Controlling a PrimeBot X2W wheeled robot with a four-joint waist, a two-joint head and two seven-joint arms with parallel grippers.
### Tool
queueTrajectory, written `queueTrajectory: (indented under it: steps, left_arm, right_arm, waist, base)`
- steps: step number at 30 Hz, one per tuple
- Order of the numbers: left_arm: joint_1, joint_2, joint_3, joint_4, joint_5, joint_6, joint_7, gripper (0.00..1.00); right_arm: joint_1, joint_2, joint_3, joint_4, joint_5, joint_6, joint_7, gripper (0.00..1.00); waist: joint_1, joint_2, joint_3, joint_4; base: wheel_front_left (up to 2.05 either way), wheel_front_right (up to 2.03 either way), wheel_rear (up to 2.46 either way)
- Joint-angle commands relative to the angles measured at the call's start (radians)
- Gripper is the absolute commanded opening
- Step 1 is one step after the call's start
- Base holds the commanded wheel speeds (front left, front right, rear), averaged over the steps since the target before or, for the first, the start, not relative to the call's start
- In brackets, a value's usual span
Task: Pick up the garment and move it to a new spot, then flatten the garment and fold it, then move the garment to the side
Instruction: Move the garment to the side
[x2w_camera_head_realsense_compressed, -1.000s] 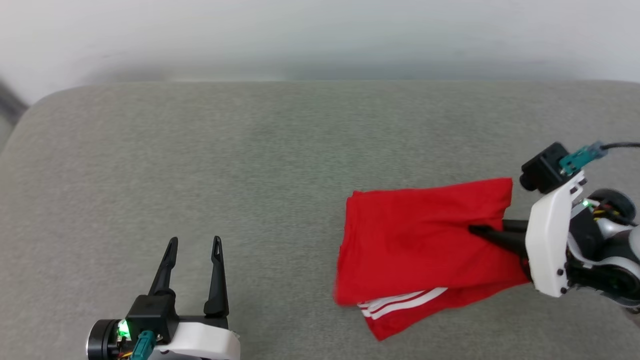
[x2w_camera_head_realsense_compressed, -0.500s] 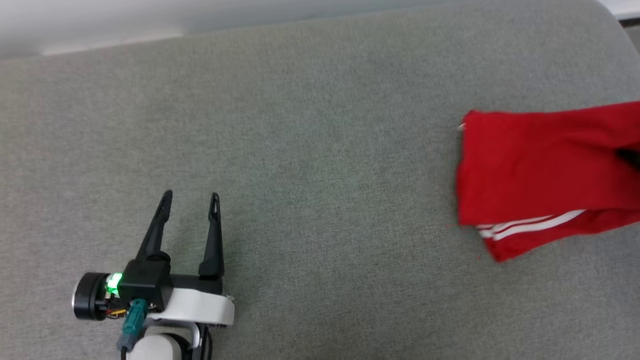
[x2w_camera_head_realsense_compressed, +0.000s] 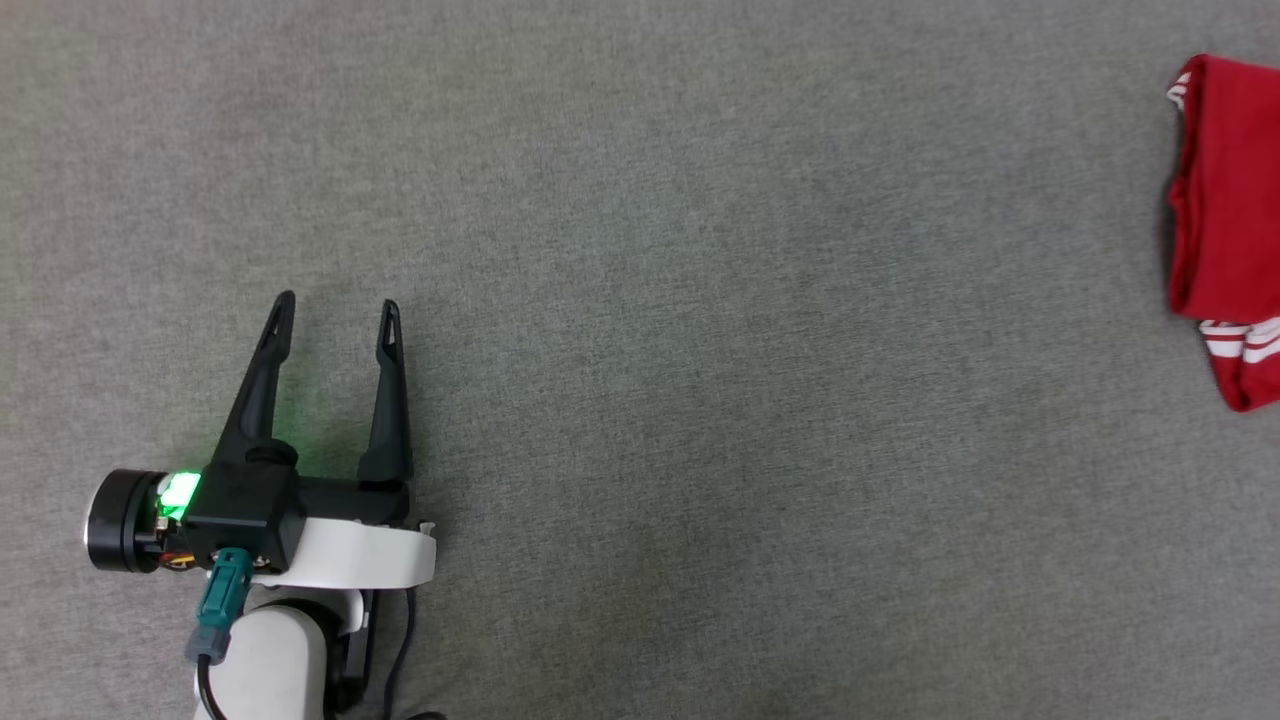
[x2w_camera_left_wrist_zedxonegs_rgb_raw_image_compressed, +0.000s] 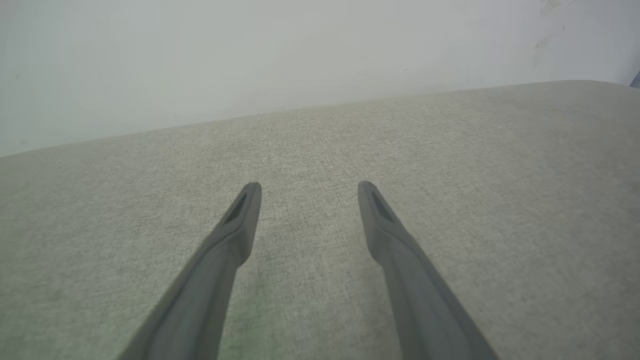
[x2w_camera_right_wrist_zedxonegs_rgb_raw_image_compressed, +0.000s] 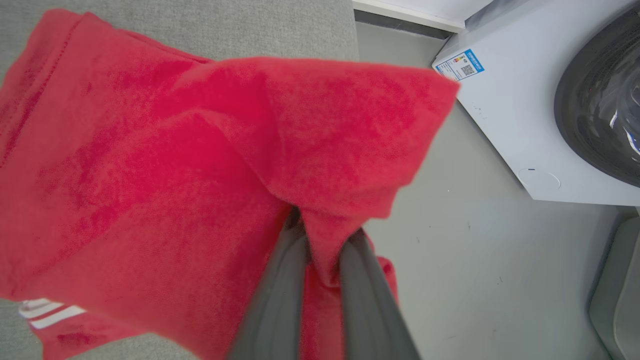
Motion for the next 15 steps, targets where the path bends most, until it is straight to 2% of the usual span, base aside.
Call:
queueTrajectory:
  steps: [1, 7, 8, 9, 15]
  left_arm:
    - [-0.015, 0.006, 0.002, -0.009, 0.003, 0.004, -0.002, 1.00]
    - [-0.021, 0.013, 0.004, -0.008, 0.000, 0.007, -0.002, 1.00]
    - [-0.019, 0.011, 0.003, -0.006, 0.000, 0.010, -0.002, 1.00]
    - [-0.016, 0.009, 0.002, -0.003, -0.002, 0.011, -0.002, 1.00]
    - [0.021, -0.008, 0.000, 0.014, -0.019, 0.020, -0.002, 1.00]
  right_arm:
    - [-0.027, 0.024, -0.024, 0.031, -0.025, -0.001, -0.015, 0.00]
    - [-0.036, 0.067, -0.058, 0.093, -0.091, -0.001, -0.016, 0.00]
    - [-0.037, 0.078, -0.067, 0.103, -0.101, -0.001, -0.019, 0.43]
    - [-0.037, 0.088, -0.075, 0.112, -0.109, -0.001, -0.021, 1.00]
    - [-0.013, 0.103, -0.112, 0.086, -0.172, -0.001, -0.095, 1.00]
  waist:
    - [-0.0002, 0.0000, 0.032, 0.007]
    - [-0.0002, 0.0000, 0.033, 0.009]
    - [-0.0002, 0.0000, 0.026, 0.010]
    - [-0.0002, 0.0000, 0.015, 0.011]
    - [-0.0002, 0.0000, -0.082, 0.028]
  base:
    - [0.00, 0.00, 0.00]
    - [0.00, 0.00, 0.00]
    - [0.00, 0.00, 0.00]
    - [0.00, 0.00, 0.00]
    - [0.00, 0.00, 0.00]
